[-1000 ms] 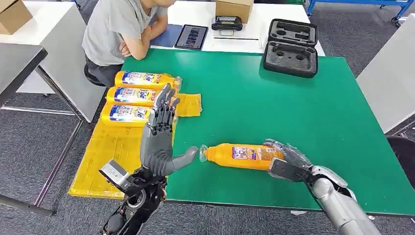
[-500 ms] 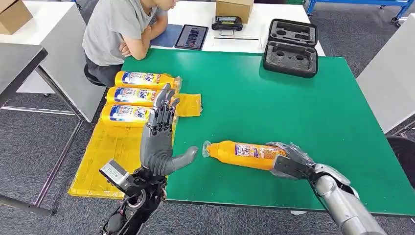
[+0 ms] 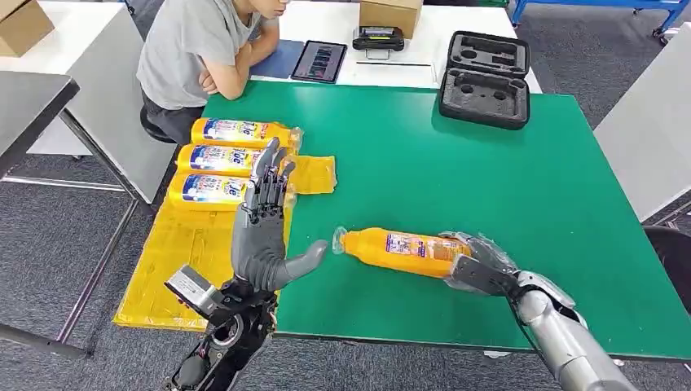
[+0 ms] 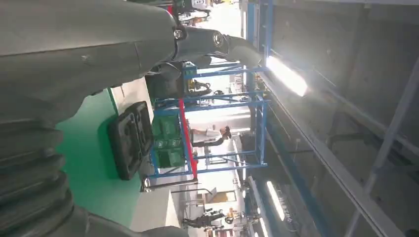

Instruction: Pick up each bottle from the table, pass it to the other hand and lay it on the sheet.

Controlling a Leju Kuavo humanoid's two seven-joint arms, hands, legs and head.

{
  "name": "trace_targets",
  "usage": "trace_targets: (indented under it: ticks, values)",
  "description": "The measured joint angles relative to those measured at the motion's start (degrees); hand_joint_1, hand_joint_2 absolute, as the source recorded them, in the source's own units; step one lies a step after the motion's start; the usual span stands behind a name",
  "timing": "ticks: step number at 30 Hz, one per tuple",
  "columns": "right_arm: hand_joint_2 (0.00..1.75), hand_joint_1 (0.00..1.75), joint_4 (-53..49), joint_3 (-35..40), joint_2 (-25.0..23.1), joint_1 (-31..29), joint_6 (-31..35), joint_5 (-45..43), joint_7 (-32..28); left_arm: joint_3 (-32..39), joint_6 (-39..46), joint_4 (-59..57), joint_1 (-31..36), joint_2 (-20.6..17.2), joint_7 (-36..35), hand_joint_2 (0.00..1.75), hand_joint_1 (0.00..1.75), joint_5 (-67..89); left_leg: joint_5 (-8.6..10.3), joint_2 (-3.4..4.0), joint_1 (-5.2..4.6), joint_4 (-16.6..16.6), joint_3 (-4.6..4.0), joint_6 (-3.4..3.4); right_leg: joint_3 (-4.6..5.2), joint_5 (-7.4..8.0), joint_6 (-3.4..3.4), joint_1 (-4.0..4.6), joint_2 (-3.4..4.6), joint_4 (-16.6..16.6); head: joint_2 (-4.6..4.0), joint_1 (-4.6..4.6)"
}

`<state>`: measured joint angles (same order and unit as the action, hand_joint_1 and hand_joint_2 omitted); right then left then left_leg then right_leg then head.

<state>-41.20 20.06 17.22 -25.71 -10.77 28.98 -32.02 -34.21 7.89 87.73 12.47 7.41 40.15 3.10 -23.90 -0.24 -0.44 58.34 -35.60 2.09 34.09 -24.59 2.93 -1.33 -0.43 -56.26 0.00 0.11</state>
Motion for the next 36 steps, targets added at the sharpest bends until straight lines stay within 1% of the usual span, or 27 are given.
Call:
trace_targets:
  ticks: [3,6,10,21,28,31,36]
  values:
    - [1.75,1.75,-0.2,-1.2,-0.8,0.4,1.0,-3.4,-2.5,0.0,0.5,0.0,0.0,0.0,0.0,1.75,0.00,-0.1,0.00,0.01,0.00,0.0,0.00,0.00,0.00,0.00,0.00,0.00,0.00,0.0,0.00,0.02]
    - [1.75,1.75,-1.6,-3.1,-2.0,1.5,2.5,-6.8,-3.0,0.1,1.0,0.0,-0.1,0.0,0.0,1.75,0.00,-0.3,0.00,-0.01,0.01,0.0,0.01,0.00,0.00,0.00,0.00,0.01,-0.01,0.0,0.00,0.00]
    - [1.75,1.75,-3.4,-5.6,-3.5,3.2,2.6,-10.6,-3.6,0.4,0.6,0.1,-0.3,0.0,0.0,1.75,0.00,-0.6,0.00,-0.01,0.01,0.0,0.00,0.00,0.00,0.00,0.00,0.01,-0.01,0.0,0.00,0.02]
    - [1.75,1.75,-7.1,-9.9,-8.1,8.3,4.4,-15.5,-5.7,0.3,0.2,0.1,-0.3,0.1,0.0,1.75,0.00,-0.4,0.00,0.00,0.01,0.0,0.00,-0.01,0.02,0.00,0.00,0.01,-0.01,0.0,0.00,0.00]
    - [1.75,1.75,-8.8,-11.3,-9.4,10.0,4.5,-16.5,-5.9,0.3,0.3,0.0,-0.3,0.3,0.0,1.75,0.00,-0.2,0.00,-0.01,0.00,0.0,0.00,0.00,0.01,0.00,0.00,0.00,-0.01,0.0,0.00,0.02]
    - [1.75,1.75,-12.0,-12.4,-10.3,11.9,4.4,-18.5,-6.6,0.5,-0.4,-0.4,-0.5,0.6,0.0,1.75,0.00,-1.5,0.00,-0.01,0.01,0.0,0.00,0.00,0.02,0.00,0.00,0.00,-0.01,0.0,0.00,0.00]
    - [1.75,1.75,-19.5,-13.3,-13.3,16.0,3.1,-22.3,-7.8,0.6,-3.7,-2.6,-1.3,2.4,0.0,1.75,0.00,-2.1,-0.03,0.01,0.01,0.0,-0.01,-0.01,0.05,-0.02,-0.01,0.01,0.02,0.0,0.00,0.00]
